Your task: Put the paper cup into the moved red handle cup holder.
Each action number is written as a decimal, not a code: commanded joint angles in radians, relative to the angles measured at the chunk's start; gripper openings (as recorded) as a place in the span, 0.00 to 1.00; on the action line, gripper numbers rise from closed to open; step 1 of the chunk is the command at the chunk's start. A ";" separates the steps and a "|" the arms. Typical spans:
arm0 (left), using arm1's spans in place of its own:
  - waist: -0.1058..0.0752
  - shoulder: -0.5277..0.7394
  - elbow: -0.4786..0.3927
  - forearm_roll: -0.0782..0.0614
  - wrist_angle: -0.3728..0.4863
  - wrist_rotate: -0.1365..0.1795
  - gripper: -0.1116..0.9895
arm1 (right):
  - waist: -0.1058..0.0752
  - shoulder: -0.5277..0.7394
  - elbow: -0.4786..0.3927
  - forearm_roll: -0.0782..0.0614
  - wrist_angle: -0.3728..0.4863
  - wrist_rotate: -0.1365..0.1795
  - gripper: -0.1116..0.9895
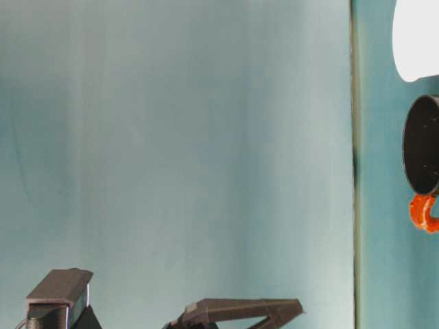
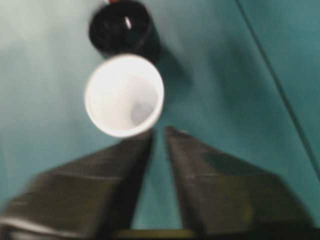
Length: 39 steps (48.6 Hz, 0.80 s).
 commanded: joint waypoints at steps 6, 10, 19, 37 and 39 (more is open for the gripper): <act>-0.005 -0.015 -0.006 0.002 -0.025 0.000 0.94 | -0.003 0.110 -0.081 0.002 0.057 0.008 0.51; -0.006 -0.017 -0.003 0.002 -0.025 -0.002 0.94 | -0.003 0.153 -0.101 0.002 0.069 0.009 0.73; -0.006 -0.017 0.005 0.002 -0.025 -0.002 0.94 | -0.005 0.258 -0.164 0.002 0.118 0.012 0.96; -0.006 -0.017 0.017 0.002 -0.028 -0.002 0.94 | -0.006 0.515 -0.295 0.003 0.166 0.018 0.96; -0.006 -0.017 0.017 0.002 -0.028 -0.002 0.94 | -0.006 0.548 -0.301 0.003 0.163 0.017 0.96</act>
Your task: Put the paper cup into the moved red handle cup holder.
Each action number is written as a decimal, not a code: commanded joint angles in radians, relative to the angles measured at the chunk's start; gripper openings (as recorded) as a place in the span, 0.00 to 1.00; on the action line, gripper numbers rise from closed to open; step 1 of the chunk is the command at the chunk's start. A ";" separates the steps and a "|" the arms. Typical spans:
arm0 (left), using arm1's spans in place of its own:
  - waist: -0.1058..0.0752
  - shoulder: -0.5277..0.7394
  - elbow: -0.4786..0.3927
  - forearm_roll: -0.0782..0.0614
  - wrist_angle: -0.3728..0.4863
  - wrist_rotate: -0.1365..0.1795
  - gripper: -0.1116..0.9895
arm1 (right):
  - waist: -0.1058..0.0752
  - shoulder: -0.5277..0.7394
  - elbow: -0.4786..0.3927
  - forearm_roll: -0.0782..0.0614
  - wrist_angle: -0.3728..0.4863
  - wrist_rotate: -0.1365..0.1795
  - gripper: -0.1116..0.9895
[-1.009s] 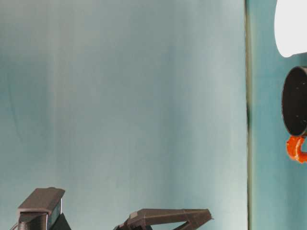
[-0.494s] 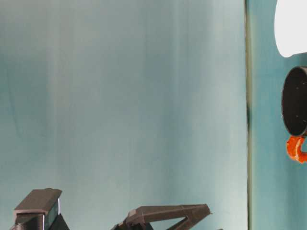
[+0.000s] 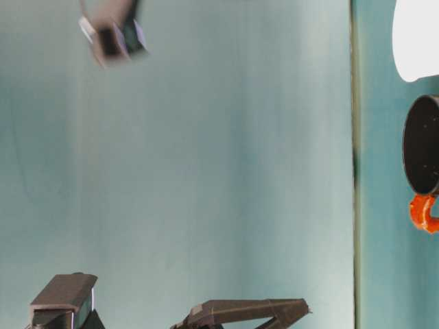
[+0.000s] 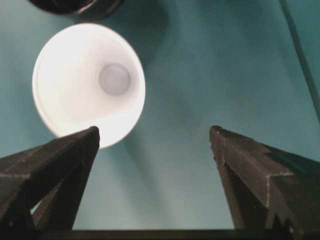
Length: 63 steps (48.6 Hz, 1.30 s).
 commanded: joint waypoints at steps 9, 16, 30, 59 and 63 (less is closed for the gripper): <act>-0.002 -0.012 -0.011 0.002 -0.008 0.000 0.94 | 0.005 0.127 -0.029 0.011 -0.021 0.005 0.96; -0.002 -0.011 -0.009 0.002 -0.008 0.000 0.94 | 0.017 0.175 -0.017 0.054 -0.063 0.005 0.95; -0.002 -0.006 -0.009 0.002 -0.015 0.000 0.94 | 0.023 0.206 0.005 0.074 -0.121 0.009 0.95; -0.002 -0.008 -0.002 0.002 -0.015 0.002 0.94 | 0.015 0.233 0.034 0.072 -0.123 0.011 0.47; 0.000 -0.009 -0.002 0.002 -0.015 0.002 0.94 | 0.015 0.235 0.035 0.072 -0.126 0.011 0.29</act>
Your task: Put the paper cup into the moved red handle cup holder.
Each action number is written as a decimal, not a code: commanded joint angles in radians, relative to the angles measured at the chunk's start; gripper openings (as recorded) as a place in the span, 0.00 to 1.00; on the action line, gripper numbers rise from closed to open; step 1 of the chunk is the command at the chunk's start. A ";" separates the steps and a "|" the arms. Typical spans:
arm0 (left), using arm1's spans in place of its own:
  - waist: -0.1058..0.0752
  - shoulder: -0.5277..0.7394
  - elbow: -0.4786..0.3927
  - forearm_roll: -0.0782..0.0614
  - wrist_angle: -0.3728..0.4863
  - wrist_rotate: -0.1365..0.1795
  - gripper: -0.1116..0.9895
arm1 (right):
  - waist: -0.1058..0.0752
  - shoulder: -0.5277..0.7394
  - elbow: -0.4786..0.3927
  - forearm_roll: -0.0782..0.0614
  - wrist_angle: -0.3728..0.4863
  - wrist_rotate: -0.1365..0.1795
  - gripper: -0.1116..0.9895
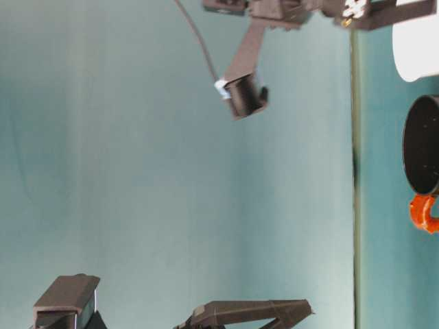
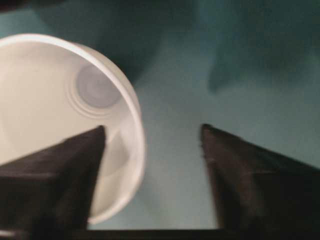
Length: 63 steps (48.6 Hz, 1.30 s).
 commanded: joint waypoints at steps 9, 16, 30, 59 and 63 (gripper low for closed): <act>0.000 -0.011 -0.009 0.003 -0.006 0.002 0.94 | 0.006 -0.005 -0.008 0.002 -0.006 0.011 0.05; 0.002 -0.011 -0.009 0.003 -0.005 0.003 0.94 | 0.008 -0.003 -0.009 0.003 -0.005 0.011 0.01; 0.006 -0.011 -0.009 0.003 -0.006 0.002 0.94 | 0.009 -0.020 -0.035 0.003 0.012 0.009 0.01; 0.006 -0.014 -0.008 0.003 -0.003 0.000 0.94 | 0.009 -0.110 -0.374 -0.066 0.364 -0.008 0.01; 0.006 -0.014 -0.006 0.003 -0.002 0.000 0.94 | 0.012 -0.081 -0.417 -0.066 0.365 -0.009 0.01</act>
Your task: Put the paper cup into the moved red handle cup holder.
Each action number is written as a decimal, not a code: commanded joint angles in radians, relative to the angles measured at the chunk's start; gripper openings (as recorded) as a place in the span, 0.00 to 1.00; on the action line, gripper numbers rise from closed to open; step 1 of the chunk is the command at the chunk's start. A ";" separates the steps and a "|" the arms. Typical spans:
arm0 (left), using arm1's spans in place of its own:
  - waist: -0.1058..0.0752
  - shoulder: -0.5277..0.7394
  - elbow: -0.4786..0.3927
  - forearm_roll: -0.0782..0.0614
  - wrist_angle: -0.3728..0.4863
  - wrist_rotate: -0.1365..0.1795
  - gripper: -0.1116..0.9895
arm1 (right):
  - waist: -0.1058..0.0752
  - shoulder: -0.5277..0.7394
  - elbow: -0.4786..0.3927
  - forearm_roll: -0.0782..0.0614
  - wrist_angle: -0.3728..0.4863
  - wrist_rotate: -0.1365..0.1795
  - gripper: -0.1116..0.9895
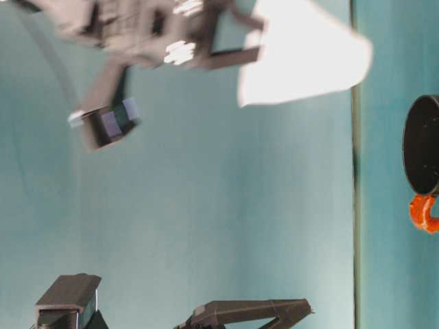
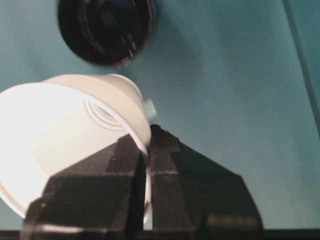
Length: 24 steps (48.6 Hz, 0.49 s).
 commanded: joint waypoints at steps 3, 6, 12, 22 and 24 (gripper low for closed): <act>0.000 -0.012 -0.006 0.002 -0.003 0.000 0.94 | 0.005 0.035 -0.086 -0.002 0.002 -0.009 0.01; 0.000 -0.014 -0.006 0.002 -0.005 0.000 0.94 | 0.005 0.058 -0.112 -0.003 0.003 -0.009 0.01; 0.000 -0.014 -0.006 0.002 -0.003 0.000 0.94 | 0.005 0.103 -0.147 -0.003 0.002 -0.017 0.01; 0.000 -0.014 -0.005 0.002 -0.003 0.000 0.94 | 0.015 0.163 -0.156 -0.003 0.002 -0.015 0.01; 0.000 -0.014 -0.005 0.002 -0.003 0.000 0.94 | 0.015 0.172 -0.156 -0.003 0.002 -0.014 0.01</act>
